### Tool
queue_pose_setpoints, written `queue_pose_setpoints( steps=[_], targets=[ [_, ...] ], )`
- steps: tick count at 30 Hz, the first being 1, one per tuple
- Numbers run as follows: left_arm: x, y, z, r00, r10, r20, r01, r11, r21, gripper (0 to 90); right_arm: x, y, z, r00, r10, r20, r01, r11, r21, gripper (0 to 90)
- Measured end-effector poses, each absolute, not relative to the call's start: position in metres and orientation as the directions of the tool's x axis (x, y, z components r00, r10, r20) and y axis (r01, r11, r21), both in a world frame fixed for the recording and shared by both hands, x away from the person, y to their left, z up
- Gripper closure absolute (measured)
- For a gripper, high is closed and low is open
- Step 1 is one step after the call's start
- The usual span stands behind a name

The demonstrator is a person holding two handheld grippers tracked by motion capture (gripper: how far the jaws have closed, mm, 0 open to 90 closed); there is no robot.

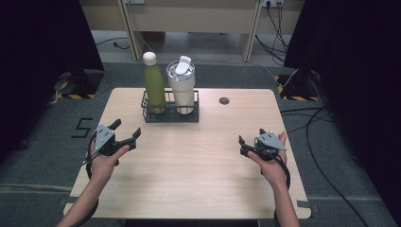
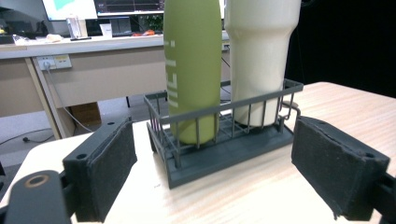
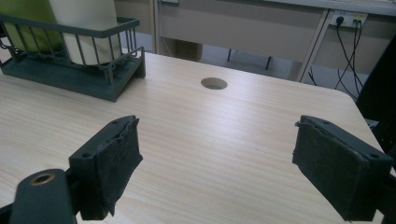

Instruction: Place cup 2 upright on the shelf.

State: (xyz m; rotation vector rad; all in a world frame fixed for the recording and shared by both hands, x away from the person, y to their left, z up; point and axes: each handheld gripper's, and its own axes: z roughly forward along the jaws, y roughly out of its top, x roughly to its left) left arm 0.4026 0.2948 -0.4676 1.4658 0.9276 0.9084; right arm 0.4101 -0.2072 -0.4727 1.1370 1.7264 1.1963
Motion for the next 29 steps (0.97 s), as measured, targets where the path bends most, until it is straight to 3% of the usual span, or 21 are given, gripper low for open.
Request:
queue_pose_setpoints(
  steps=[29],
  targets=[
    [0.382,0.295,-0.492,0.379,0.925,0.013,0.100,-0.055,0.994,13.2,0.409,-0.203,-0.468,-0.348,0.934,-0.076,0.236,0.166,0.958,14.4]
  ],
)
